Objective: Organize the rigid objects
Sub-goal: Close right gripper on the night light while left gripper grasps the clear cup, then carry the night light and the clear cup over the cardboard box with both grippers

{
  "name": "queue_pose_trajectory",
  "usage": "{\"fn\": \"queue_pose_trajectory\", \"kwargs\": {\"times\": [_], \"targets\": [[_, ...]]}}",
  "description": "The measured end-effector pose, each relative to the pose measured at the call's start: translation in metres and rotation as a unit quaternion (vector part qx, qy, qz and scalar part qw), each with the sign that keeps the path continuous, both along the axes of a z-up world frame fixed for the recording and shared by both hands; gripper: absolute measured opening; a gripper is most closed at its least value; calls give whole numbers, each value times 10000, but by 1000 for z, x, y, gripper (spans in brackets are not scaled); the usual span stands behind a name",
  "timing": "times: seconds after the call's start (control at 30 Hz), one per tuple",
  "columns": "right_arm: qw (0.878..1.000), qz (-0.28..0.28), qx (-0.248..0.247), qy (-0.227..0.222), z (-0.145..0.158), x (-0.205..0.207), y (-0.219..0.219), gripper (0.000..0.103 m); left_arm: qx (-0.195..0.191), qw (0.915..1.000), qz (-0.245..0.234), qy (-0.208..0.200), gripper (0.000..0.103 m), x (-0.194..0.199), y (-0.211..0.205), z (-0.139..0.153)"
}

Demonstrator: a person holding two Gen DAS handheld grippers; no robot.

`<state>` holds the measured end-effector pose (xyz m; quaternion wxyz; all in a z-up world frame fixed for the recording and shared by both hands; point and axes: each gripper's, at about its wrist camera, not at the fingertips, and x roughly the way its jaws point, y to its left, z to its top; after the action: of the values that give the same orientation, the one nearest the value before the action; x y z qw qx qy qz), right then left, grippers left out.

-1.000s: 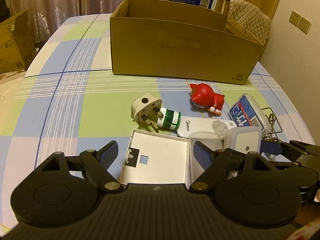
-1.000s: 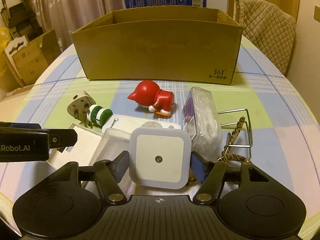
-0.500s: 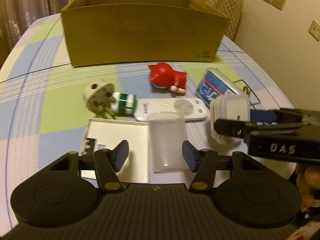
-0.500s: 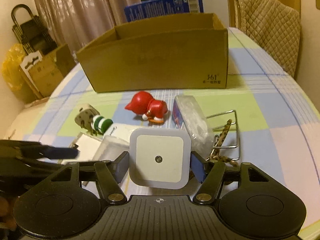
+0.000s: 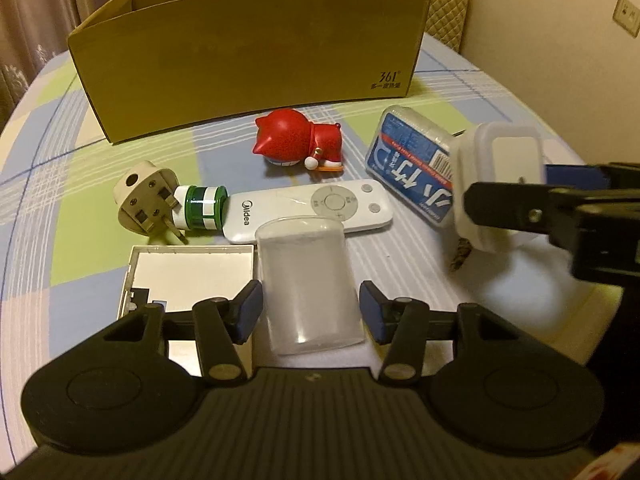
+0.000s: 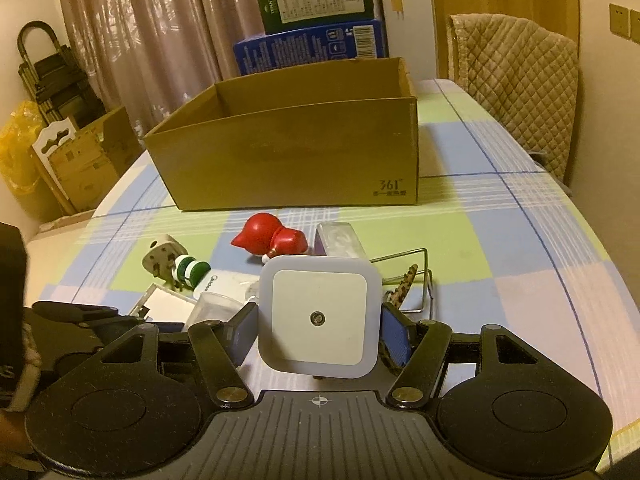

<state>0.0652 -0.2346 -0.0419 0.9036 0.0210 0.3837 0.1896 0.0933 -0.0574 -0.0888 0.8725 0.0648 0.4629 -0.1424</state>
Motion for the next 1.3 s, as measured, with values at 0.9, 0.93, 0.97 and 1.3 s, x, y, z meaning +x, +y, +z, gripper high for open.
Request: {"fn": "queue_pose_trajectory", "kwargs": {"times": [0.9,0.93,0.97,1.3], "targets": [[9984,82,378,-412,55,-5,-5,62,-150,9953,599,-741,46,10,23,80],[9982,90,372,-462,59,-2,-4,62,-158,9949,613,-788,46,13,25,85],[9979,91,388,-502,64,1,-4,62,-181,9944,625,-832,46,16,27,91],[9942,224,330,-997,105,41,7,62,-448,9896,652,-1199,46,48,35,141]]}}
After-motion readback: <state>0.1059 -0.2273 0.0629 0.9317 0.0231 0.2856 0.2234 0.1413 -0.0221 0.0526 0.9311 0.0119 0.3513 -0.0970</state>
